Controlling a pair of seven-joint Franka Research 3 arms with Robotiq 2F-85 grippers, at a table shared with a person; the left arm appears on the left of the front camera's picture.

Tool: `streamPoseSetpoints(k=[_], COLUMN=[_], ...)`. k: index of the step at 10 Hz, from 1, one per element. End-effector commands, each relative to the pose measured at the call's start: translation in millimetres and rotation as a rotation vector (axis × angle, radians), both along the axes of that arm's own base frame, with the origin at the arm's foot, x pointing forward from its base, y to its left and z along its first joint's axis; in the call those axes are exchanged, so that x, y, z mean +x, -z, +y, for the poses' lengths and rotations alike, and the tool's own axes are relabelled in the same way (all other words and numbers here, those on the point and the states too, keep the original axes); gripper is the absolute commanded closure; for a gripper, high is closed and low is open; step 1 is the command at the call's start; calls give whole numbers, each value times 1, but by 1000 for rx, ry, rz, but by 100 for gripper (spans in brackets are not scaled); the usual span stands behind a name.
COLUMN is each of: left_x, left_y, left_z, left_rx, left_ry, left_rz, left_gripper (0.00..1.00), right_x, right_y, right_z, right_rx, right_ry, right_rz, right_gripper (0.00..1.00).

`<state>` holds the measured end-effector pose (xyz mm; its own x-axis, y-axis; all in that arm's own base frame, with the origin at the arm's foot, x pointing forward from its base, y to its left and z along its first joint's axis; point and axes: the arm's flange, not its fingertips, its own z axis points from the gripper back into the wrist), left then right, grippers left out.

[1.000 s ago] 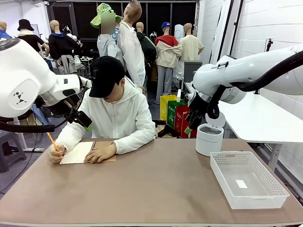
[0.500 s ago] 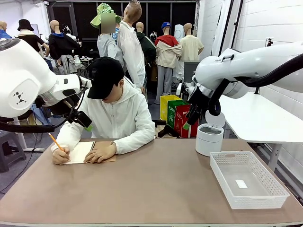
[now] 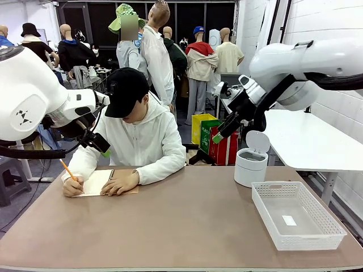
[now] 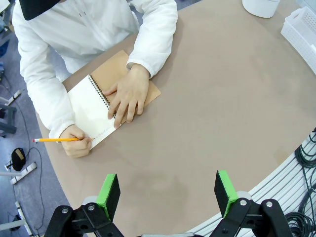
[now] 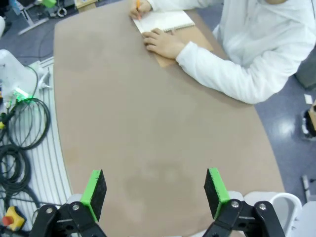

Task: Sort the paper based on its condition.
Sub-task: If a person hands you a paper, place it in the Organizing basket , and if it's crumpled, put it in the Trash can.

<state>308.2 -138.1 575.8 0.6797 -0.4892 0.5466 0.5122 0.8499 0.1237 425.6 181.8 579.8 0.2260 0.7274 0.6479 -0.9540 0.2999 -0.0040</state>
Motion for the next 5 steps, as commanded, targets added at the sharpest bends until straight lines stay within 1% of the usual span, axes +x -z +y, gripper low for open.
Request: streamPoseSetpoints(k=[1,5], left_x=[0,0], left_y=[0,0], left_z=[1,1], left_rx=[-1,-1], left_ry=[0,0], left_rz=[1,1], left_gripper=[0,0], right_x=[-18,-34], right_y=[12,8], right_z=[-12,-21], right_rx=[30,6], right_ry=[-42,4], right_rz=[3,-70], right_gripper=[0,0])
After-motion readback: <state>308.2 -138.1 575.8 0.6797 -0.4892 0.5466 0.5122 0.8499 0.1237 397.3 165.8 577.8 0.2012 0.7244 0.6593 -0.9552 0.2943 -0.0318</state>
